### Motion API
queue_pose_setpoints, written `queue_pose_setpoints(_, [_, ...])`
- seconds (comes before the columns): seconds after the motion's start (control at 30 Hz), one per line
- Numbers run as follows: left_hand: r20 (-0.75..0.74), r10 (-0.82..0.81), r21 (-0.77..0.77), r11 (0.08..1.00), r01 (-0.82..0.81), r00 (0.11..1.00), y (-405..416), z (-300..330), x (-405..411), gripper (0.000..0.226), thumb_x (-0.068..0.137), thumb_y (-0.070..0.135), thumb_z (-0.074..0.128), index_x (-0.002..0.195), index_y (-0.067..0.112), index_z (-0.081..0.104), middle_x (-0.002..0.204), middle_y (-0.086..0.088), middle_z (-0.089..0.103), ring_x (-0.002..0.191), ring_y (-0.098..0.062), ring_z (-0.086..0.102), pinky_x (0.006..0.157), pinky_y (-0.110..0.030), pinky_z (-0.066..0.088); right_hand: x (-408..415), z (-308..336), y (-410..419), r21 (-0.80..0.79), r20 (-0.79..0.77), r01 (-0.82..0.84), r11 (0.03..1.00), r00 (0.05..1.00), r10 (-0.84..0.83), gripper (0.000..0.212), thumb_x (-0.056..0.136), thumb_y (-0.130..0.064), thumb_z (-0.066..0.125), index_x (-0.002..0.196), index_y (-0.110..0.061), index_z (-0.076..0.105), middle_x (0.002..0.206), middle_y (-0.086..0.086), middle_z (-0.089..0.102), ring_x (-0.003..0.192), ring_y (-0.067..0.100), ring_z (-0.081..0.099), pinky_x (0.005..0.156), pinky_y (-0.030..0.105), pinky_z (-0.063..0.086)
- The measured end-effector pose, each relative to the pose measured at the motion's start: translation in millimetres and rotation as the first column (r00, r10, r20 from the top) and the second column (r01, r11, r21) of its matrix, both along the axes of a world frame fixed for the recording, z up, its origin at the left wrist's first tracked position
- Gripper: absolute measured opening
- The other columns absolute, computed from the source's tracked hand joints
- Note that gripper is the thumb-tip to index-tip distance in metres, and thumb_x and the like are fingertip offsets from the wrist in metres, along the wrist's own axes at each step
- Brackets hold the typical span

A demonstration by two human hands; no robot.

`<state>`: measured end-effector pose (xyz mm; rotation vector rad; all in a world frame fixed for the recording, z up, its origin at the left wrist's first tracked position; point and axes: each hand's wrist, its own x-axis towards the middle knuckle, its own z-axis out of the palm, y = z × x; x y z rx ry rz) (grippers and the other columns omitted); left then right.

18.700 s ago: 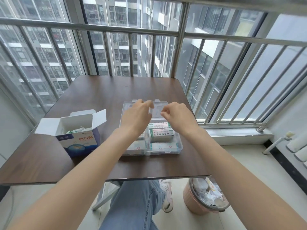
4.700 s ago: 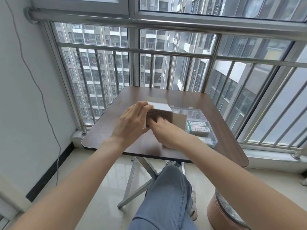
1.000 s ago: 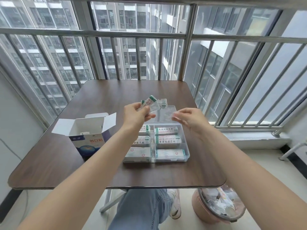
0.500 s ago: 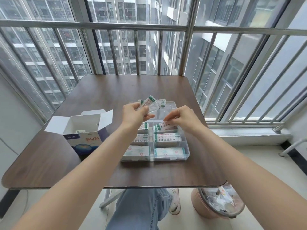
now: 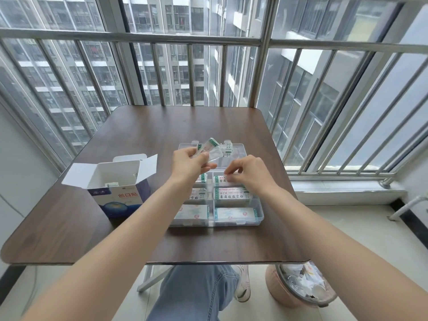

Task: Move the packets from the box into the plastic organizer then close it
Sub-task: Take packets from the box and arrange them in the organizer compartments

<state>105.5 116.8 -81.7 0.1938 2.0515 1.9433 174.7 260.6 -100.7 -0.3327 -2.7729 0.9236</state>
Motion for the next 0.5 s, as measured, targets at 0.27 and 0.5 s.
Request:
queue_pose_setpoints(0.27, [0.007,-0.062,0.015,0.998,0.062,0.998,3,4,9,0.009,0.093,0.002,0.055,0.099,0.002,0.061,0.083,-0.006,0.064,0.053,-0.004,0.065,0.053,-0.011,0.051,11,16,9,-0.594,-0.136,0.088,0.800,0.969,-0.208,0.011,0.088,-0.018,0.060,0.097,-0.017,0.067,0.087,-0.004,0.067,0.081,0.007,0.060,0.075,0.022,0.044])
queue_pose_setpoints(0.5, [0.013,-0.163,0.004,0.987,0.163,0.986,5,5,15,0.016,0.092,0.002,0.055,0.106,-0.005,0.060,0.084,-0.006,0.065,0.056,-0.005,0.067,0.058,-0.013,0.053,15,24,12,-0.663,-0.205,-0.028,0.748,0.968,-0.146,0.015,0.081,-0.006,0.070,0.094,-0.013,0.069,0.077,0.001,0.070,0.066,0.003,0.063,0.065,0.014,0.049])
